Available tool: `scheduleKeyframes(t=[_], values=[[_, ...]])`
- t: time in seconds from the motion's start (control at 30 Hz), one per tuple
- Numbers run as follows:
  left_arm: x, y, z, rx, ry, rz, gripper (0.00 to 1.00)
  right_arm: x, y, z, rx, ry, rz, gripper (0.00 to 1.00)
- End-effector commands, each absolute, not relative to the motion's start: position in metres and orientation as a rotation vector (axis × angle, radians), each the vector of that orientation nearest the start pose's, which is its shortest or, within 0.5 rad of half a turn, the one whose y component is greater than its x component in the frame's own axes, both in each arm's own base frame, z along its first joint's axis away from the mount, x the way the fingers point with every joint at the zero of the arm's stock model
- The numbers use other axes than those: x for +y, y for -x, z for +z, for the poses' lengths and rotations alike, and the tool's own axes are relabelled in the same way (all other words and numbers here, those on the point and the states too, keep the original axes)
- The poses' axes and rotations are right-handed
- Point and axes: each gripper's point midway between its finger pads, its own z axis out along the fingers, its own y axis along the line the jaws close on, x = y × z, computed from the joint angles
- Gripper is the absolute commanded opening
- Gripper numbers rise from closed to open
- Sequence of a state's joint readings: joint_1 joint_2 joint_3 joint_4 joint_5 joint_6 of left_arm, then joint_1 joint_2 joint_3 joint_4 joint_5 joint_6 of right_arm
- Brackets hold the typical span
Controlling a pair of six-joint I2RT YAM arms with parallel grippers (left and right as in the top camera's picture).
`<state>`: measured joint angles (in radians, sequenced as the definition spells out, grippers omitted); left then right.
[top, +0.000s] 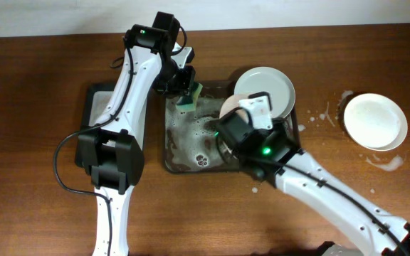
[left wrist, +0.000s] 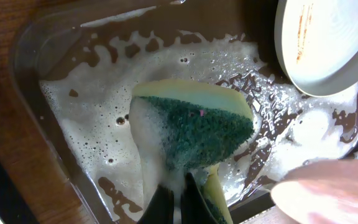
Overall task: Clean dirty plates on tray and stack at the side
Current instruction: 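Raise the pink plate with the right gripper and swing it right, then set the pink plate onto the white plate stack at right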
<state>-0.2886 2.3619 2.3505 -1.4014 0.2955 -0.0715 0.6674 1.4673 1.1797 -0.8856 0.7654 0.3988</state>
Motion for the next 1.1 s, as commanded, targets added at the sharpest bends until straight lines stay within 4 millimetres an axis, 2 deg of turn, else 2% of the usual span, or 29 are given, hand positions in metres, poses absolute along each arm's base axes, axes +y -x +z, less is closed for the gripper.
scheduleKeyframes(t=[0.0,0.1,0.23,0.27,0.33,0.37,0.47,0.5,0.53,0.57,0.6,0.73,0.8,0.9,0.97,1.03,1.07], values=[[-0.187,-0.456,0.121,2.974,-0.388,-0.474,0.00,0.097,-0.328,0.161,2.577,-0.044,-0.212,0.04],[-0.187,-0.456,0.121,2.972,-0.388,-0.474,0.00,0.081,-0.335,0.166,2.625,-0.092,0.057,0.04],[-0.187,-0.456,0.121,2.972,-0.388,-0.474,0.00,0.053,-0.349,0.182,2.574,-0.242,0.392,0.04],[-0.187,-0.456,0.121,2.972,-0.388,-0.474,0.00,0.034,-0.354,0.188,2.534,-0.328,0.501,0.04],[-0.187,-0.456,0.121,2.972,-0.388,-0.474,0.00,0.003,-0.357,0.194,2.480,-0.442,0.549,0.04],[-0.187,-0.456,0.121,2.972,-0.388,-0.474,0.00,-0.010,-0.357,0.195,2.460,-0.487,0.552,0.04],[-0.187,-0.457,0.121,2.971,-0.388,-0.474,0.00,-0.085,-0.349,0.196,2.357,-0.769,0.472,0.04],[-0.187,-0.457,0.122,2.971,-0.388,-0.475,0.00,-0.101,-0.346,0.197,2.329,-0.814,0.452,0.04],[-0.187,-0.458,0.122,2.967,-0.389,-0.475,0.00,-0.134,-0.339,0.200,2.256,-0.933,0.416,0.04],[-0.187,-0.458,0.122,2.963,-0.389,-0.475,0.00,-0.155,-0.333,0.201,2.216,-0.988,0.377,0.04],[-0.187,-0.459,0.122,2.961,-0.389,-0.475,0.00,-0.185,-0.319,0.197,2.170,-1.117,0.283,0.04],[-0.187,-0.459,0.122,2.960,-0.389,-0.475,0.00,-0.250,-0.282,0.180,2.101,-1.349,-0.013,0.04],[-0.187,-0.459,0.122,2.960,-0.389,-0.476,0.00,-0.268,-0.277,0.173,2.079,-1.391,-0.079,0.04],[-0.188,-0.459,0.122,2.959,-0.389,-0.476,0.00,-0.281,-0.284,0.158,2.079,-1.402,-0.105,0.04],[-0.188,-0.460,0.122,2.956,-0.389,-0.475,0.00,-0.286,-0.289,0.139,2.108,-1.423,-0.096,0.04],[-0.188,-0.460,0.122,2.954,-0.390,-0.476,0.00,-0.289,-0.293,0.107,2.163,-1.460,-0.079,0.04],[-0.188,-0.461,0.122,2.953,-0.390,-0.476,0.00,-0.290,-0.294,0.098,2.180,-1.471,-0.073,0.04]])
